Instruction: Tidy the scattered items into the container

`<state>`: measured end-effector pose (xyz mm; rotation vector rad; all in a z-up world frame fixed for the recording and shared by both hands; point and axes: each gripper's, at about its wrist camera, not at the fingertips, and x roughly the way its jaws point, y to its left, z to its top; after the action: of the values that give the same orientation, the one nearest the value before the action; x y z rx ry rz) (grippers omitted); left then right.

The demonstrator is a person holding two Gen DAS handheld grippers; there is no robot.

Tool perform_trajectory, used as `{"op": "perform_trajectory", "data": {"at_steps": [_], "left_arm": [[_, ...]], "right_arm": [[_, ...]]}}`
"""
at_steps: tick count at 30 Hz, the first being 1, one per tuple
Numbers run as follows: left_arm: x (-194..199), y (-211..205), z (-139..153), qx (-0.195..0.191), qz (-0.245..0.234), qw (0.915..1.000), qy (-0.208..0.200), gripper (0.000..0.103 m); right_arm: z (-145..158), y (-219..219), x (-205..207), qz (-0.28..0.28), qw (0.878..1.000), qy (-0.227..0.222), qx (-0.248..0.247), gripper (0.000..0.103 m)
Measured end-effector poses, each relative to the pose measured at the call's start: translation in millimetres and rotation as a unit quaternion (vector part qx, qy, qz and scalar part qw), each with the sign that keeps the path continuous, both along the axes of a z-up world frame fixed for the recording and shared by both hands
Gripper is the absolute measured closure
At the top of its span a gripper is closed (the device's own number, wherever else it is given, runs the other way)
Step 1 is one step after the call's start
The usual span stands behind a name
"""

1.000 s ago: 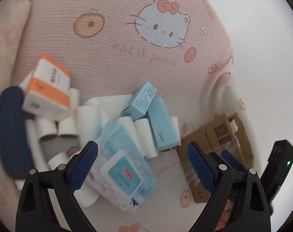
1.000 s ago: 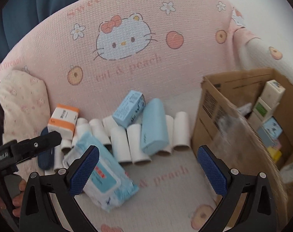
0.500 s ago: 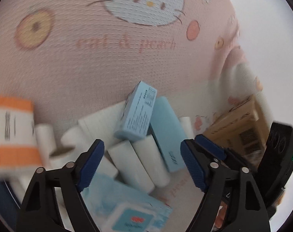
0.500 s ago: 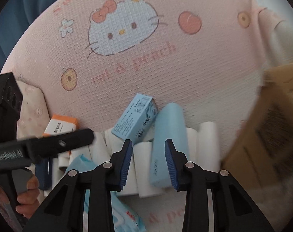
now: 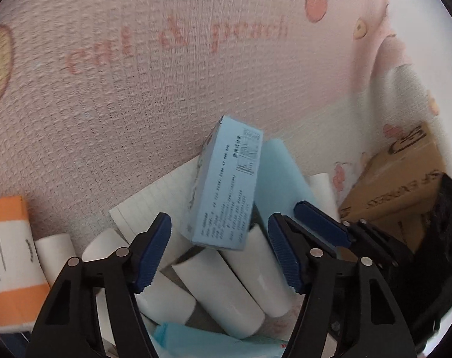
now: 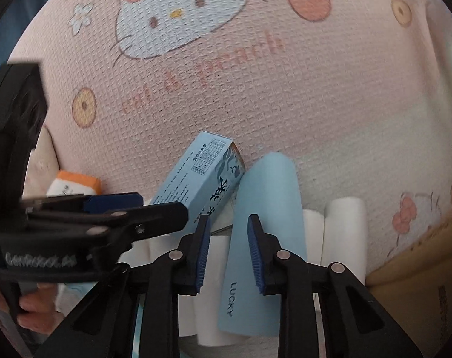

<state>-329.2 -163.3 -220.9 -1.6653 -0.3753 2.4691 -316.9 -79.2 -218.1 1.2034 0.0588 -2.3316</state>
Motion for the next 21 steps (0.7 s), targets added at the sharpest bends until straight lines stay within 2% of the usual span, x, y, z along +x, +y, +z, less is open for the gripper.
{"op": "perform_trajectory", "data": {"at_steps": [1,3,5,9,13,16,21], "left_arm": [[-4,2,-3,-0.002,-0.003,1.0,-0.007,0.035],[-9,2,-11,0.003,0.002,0.9996,-0.029,0.049],[-10,-3,-15,0.027,0.023,0.9986,-0.038,0.052],[-4,-13,-14,0.053,0.04,0.9976,-0.019,0.056],[8,-21,-8,0.092,0.047,0.9946,-0.005,0.058],[24,-25,7,0.105,0.046,0.993,0.029,0.058],[54,-44,37,0.13,0.041,0.9887,0.063,0.062]], "right_arm": [[-1,-2,0,0.006,1.0,0.003,0.002,0.081],[-5,-7,-2,0.015,1.0,0.012,0.008,0.081],[-8,-9,-6,0.027,1.0,0.009,0.006,0.081],[-11,-14,-8,0.037,0.999,0.015,-0.007,0.081],[-3,-10,-8,0.036,0.998,0.011,-0.05,0.081],[12,-10,2,0.039,0.997,0.022,-0.068,0.081],[36,-7,20,0.043,0.995,0.039,-0.085,0.081]]}}
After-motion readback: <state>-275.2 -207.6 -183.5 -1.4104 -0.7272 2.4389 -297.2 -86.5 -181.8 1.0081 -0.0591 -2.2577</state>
